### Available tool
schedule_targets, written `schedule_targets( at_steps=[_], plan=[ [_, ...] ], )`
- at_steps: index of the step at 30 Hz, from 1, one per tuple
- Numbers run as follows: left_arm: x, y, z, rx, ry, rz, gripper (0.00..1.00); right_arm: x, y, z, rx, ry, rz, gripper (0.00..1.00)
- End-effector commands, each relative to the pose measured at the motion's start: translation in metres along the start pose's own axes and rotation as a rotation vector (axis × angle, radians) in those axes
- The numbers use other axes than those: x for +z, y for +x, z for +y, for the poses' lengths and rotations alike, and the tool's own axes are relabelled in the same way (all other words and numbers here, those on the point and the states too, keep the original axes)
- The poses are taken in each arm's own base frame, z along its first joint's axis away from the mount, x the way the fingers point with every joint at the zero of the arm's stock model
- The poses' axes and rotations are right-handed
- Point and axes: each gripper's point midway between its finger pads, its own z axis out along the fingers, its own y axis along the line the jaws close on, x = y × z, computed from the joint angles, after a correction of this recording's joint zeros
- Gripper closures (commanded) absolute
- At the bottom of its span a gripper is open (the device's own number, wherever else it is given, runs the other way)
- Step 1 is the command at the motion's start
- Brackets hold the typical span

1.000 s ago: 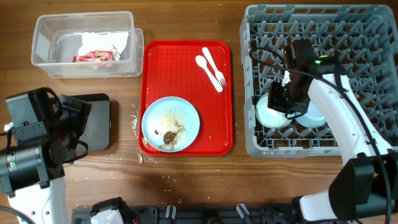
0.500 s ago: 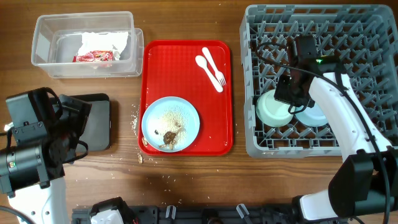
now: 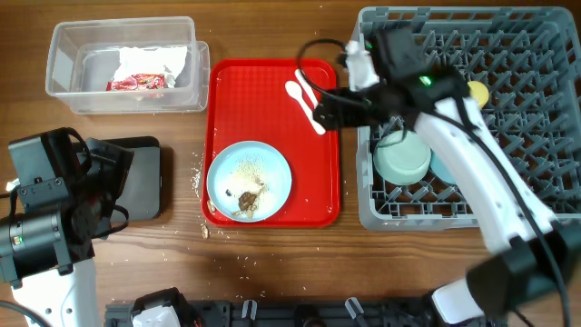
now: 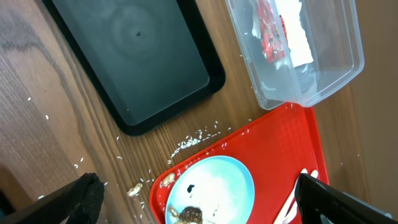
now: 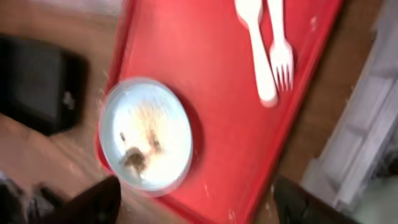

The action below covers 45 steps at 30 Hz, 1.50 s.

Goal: Sort waste into correct bins and load items into the dishwasher rack
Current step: 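Move the right gripper to the white spoon on the tray and grasp it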

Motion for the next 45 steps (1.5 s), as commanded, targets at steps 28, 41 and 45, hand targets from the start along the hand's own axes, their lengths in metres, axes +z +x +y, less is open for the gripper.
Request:
schedule_targets(
  at_steps=[28,41,45],
  plan=[
    [0.000,-0.003,0.002,0.009,-0.008,-0.014,0.00,0.213,-0.053,-0.064,-0.350,0.381,0.203,0.65],
    [0.000,-0.003,0.002,0.009,-0.008,-0.014,0.00,0.233,-0.018,-0.078,-0.328,0.380,0.322,0.78],
    [0.000,-0.003,0.002,0.009,-0.008,-0.014,0.00,0.226,-0.022,-0.074,-0.314,0.378,0.307,0.93]
  ],
)
